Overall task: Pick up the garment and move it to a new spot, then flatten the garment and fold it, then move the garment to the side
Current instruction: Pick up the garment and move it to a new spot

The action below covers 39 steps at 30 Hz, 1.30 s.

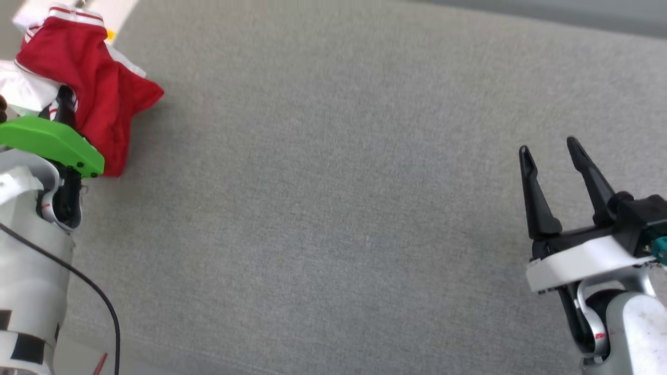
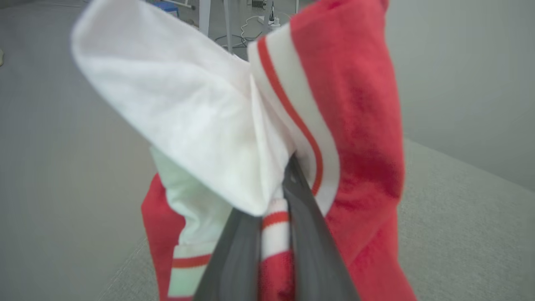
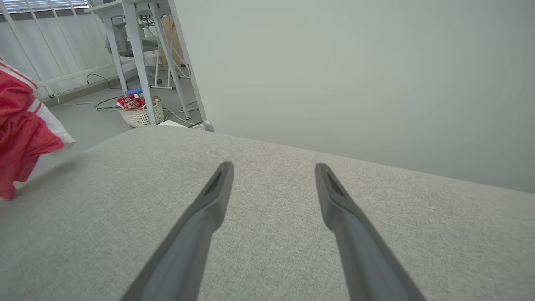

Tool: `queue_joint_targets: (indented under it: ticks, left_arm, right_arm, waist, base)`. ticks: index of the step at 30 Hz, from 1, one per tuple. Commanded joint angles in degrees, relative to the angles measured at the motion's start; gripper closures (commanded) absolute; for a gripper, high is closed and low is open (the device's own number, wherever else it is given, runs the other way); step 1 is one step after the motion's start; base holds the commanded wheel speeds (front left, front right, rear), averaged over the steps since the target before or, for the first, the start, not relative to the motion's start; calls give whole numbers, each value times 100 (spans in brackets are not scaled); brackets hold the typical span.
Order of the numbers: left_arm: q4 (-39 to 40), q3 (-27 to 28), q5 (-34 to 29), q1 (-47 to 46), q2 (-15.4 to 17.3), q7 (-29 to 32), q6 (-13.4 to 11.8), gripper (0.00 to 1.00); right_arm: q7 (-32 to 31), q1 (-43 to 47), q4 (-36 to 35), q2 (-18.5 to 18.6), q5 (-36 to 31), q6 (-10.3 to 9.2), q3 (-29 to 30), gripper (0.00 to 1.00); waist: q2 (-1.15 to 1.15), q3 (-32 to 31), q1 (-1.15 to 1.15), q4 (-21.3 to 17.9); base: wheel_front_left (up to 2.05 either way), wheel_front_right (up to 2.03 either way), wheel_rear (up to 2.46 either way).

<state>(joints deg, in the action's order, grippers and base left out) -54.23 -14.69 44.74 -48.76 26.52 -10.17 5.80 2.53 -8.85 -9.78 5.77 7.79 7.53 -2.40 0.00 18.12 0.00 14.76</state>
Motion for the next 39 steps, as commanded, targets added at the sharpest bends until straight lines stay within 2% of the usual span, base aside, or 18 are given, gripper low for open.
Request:
queue_joint_targets:
  ticks: [1, 8, 12, 19, 26, 28, 34, 36, 37, 39]
  left_arm:
    - [55, 14, 6, 154, -44, -106, 8, 100]
    - [736, -304, -240, 625, -302, -267, -15, 100]
    - [1275, -659, -384, 931, -533, -10, -41, 100]
    - [2011, -1112, -288, 1401, -1111, 396, -20, 100]
    - [2311, -1925, -497, 1562, -1617, 771, 79, 100]
    - [2347, -2384, -594, 1714, -1762, 1013, 118, 100]
    - [2258, -2898, -632, 1998, -1757, 1172, 152, 100]
    - [2277, -3002, -678, 2019, -1727, 1087, 157, 42]
    - [2283, -3036, -692, 2034, -1711, 1031, 158, 0]
    - [2326, -2995, -716, 2060, -1680, 810, 144, 0]
  right_arm:
    - [56, 79, 60, -25, -7, -4, 22, 0]
    - [106, 413, 249, -149, -57, -4, 215, 0]
    - [67, 600, 247, -184, -78, -4, 375, 0]
    - [-47, 856, 148, -229, -100, -4, 646, 0]
    - [-188, 1023, -115, -256, -103, -4, 815, 0]
    - [-166, 982, -198, -272, -29, -4, 792, 0]
    - [-56, 867, -168, -285, 55, -4, 775, 0]
    - [-19, 821, -145, -287, 71, -4, 761, 0]
    - [-4, 793, -124, -287, 76, -4, 738, 0]
    - [15, 743, -90, -288, 52, -4, 689, 0]
  waist:
    - [0, -741, 0, -157]
    - [0, -1321, 0, -640]
    - [0, -1523, 0, -959]
    - [0, -1675, 0, -1577]
    - [0, -1386, 0, -2113]
    - [0, -987, 0, -2363]
    - [0, -544, 0, -2466]
    - [0, -462, 0, -2442]
    - [0, -448, 0, -2432]
    - [0, -467, 0, -2393]
  base:
    - [0, 0, 0]
    - [0, 0, 0]
    - [0, 0, 0]
    - [0, 0, 0]
    - [0, 0, 0]
    - [0, 0, 0]
    - [0, 0, 0]
    - [0, 0, 0]
    - [0, 0, 0]
    - [0, 0, 0]
